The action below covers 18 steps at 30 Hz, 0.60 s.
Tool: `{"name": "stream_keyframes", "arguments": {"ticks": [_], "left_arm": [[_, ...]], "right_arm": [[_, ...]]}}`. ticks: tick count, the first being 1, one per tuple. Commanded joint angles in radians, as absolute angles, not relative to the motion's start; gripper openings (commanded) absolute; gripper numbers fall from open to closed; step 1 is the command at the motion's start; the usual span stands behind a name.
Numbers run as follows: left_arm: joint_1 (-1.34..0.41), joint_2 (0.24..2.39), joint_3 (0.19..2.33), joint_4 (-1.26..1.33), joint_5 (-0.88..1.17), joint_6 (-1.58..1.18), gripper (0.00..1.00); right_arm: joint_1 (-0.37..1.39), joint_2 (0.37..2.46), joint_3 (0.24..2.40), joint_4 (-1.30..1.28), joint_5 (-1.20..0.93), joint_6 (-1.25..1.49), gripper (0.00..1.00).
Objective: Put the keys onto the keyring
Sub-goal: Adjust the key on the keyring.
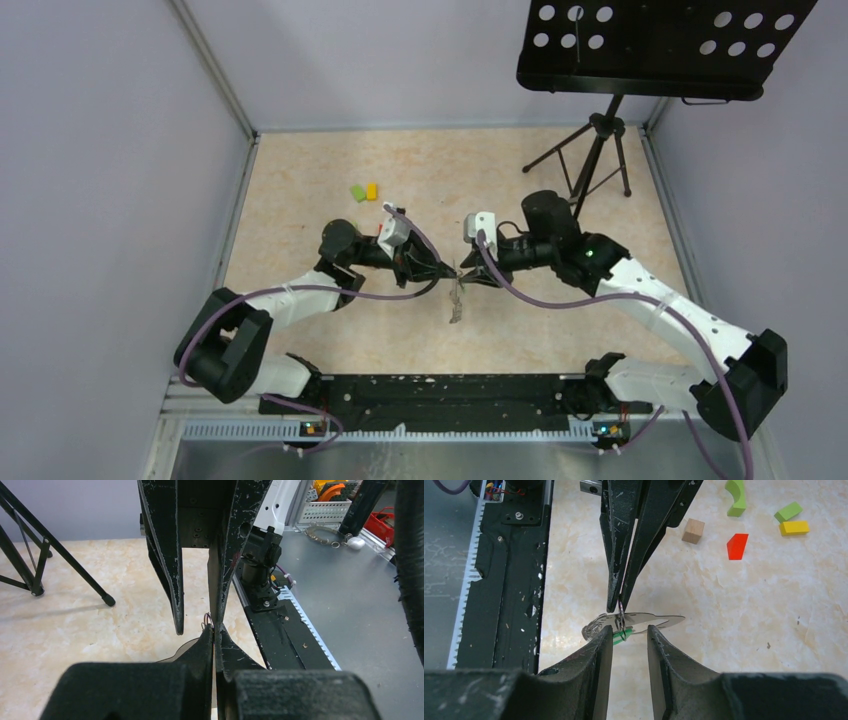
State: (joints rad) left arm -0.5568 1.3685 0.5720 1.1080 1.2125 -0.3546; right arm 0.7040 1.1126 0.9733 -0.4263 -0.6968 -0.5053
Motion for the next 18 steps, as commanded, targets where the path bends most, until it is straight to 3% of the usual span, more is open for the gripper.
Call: {"name": "stream_keyframes", "arguments": {"ticks": [1, 18], "left_arm": [[-0.552, 1.376, 0.568, 1.184, 1.218, -0.378, 0.0], [-0.553, 1.388, 0.567, 1.201, 1.217, -0.39, 0.0]], "right_arm": [[0.696, 1.128, 0.983, -0.387, -0.759, -0.52, 0.3], [0.697, 1.151, 0.982, -0.387, -0.803, -0.511, 0.13]]}}
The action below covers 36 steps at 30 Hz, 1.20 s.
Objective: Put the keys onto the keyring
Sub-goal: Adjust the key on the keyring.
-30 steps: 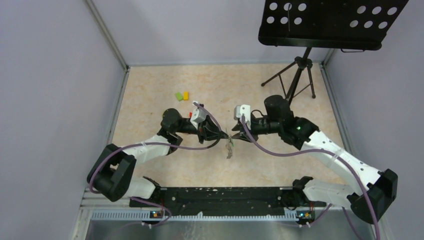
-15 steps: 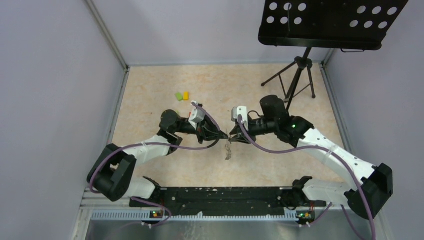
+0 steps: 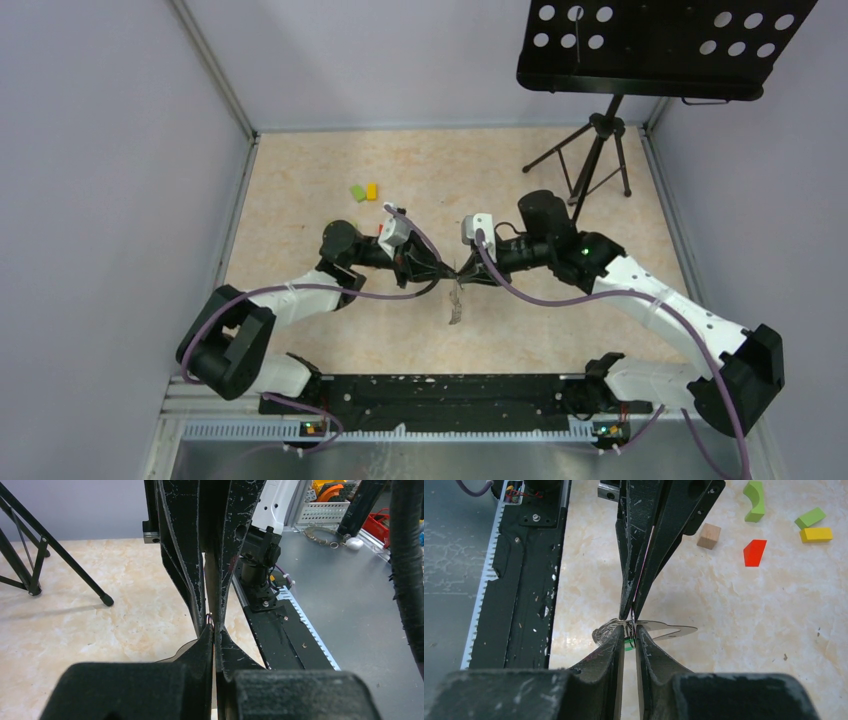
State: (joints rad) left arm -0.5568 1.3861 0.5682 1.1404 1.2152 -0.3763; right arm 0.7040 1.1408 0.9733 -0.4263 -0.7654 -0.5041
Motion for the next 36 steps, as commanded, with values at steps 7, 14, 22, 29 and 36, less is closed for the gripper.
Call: {"name": "stream_keyframes", "arguments": {"ticks": [7, 14, 22, 29, 36], "left_arm": [[-0.553, 1.393, 0.566, 1.204, 1.22, -0.39, 0.0], [-0.545, 1.392, 0.558, 1.167, 1.225, -0.327, 0.0], [-0.539, 1.292, 0.59, 0.834, 1.163, 0.125, 0.38], [-0.538, 1.274, 0.519, 0.906, 1.128, 0.211, 0.53], [-0.539, 1.297, 0.445, 1.094, 1.089, 0.171, 0.54]], "right_arm": [[0.698, 1.157, 0.991, -0.389, -0.803, -0.503, 0.0], [0.698, 1.155, 1.06, -0.468, -0.739, -0.53, 0.0], [0.805, 1.291, 1.257, -0.77, -0.461, -0.594, 0.0], [0.871, 1.394, 1.401, -0.919, -0.301, -0.594, 0.0], [0.909, 1.455, 1.49, -0.994, -0.202, -0.604, 0.0]]}}
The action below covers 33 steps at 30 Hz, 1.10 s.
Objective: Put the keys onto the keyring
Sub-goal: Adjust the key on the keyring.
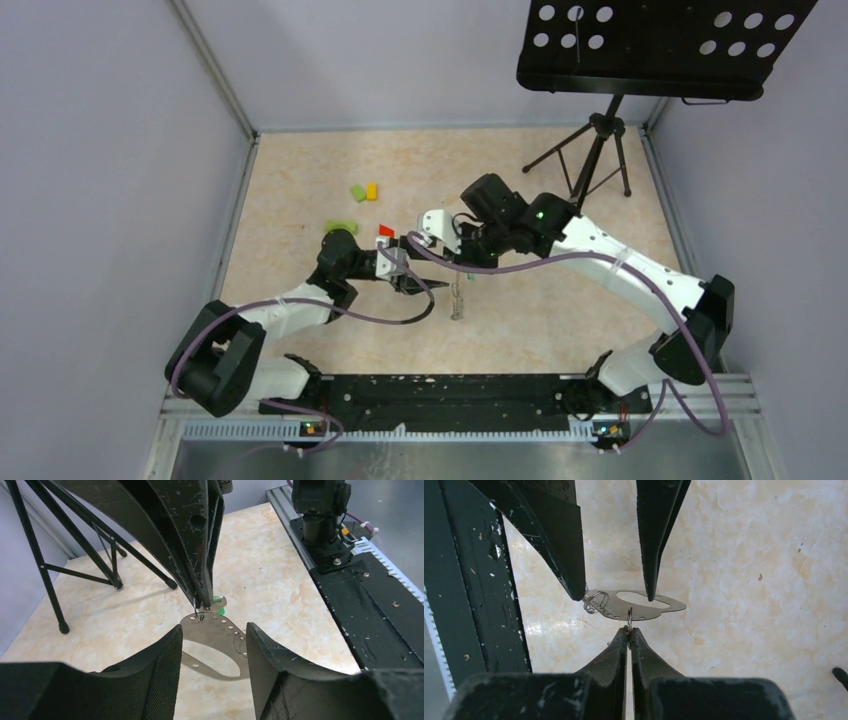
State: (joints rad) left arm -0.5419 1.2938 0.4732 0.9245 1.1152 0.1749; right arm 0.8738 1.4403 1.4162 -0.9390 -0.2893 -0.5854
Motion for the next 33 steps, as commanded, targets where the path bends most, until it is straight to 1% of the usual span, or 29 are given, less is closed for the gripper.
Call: {"name": "stream_keyframes", "arguments": {"ticks": [1, 6, 12, 16, 21, 26, 33], "left_arm": [[-0.539, 1.308, 0.432, 1.147, 1.091, 0.152, 0.52], [-0.539, 1.401, 0.38, 1.452, 1.098, 0.018, 0.47], [-0.54, 1.532, 0.383, 1.693, 1.111, -0.142, 0.37], [-0.54, 1.597, 0.399, 1.79, 1.119, -0.209, 0.34], [-0.54, 1.611, 0.405, 1.792, 1.108, -0.209, 0.35], [-0.539, 1.603, 0.41, 1.793, 1.105, -0.213, 0.41], [-0.543, 1.595, 0.42, 1.793, 1.099, -0.219, 0.44]], "right_arm": [[0.918, 1.462, 1.498, -1.001, -0.184, -0.607, 0.0], [0.934, 1.492, 1.532, -1.035, -0.141, -0.612, 0.0], [0.95, 1.521, 1.566, -1.075, -0.118, -0.613, 0.0], [0.953, 1.529, 1.567, -1.081, -0.121, -0.612, 0.0], [0.953, 1.528, 1.551, -1.069, -0.131, -0.612, 0.0], [0.953, 1.532, 1.537, -1.059, -0.15, -0.614, 0.0], [0.953, 1.523, 1.516, -1.027, -0.196, -0.61, 0.0]]}}
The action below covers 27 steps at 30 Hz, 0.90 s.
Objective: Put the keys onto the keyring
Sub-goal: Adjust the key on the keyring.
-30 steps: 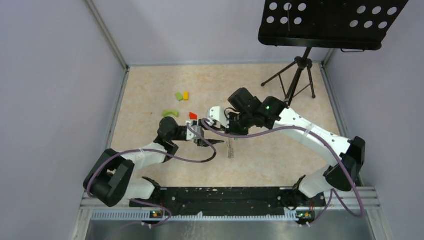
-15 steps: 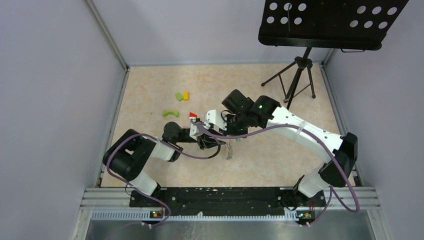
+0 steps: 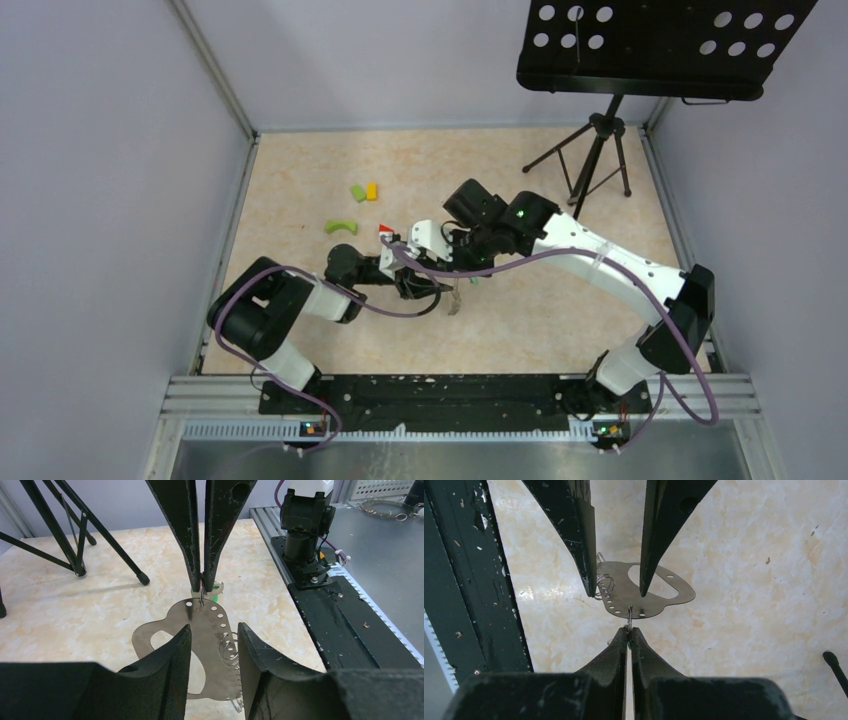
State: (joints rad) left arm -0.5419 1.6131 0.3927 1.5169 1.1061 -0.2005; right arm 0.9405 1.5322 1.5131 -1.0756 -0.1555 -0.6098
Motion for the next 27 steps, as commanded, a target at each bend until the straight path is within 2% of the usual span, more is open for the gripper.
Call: {"name": "stream_keyframes", "arguments": {"ticks": [1, 10, 27], "left_arm": [[-0.544, 1.593, 0.42, 1.793, 1.099, -0.218, 0.43], [-0.543, 1.537, 0.404, 1.792, 1.119, -0.213, 0.38], [-0.553, 1.565, 0.429, 1.792, 1.131, -0.231, 0.21]], "right_arm": [[0.953, 1.516, 1.511, -1.02, -0.203, -0.608, 0.0], [0.952, 1.462, 1.434, -0.946, -0.247, -0.603, 0.0], [0.945, 1.439, 1.41, -0.924, -0.276, -0.603, 0.0]]}}
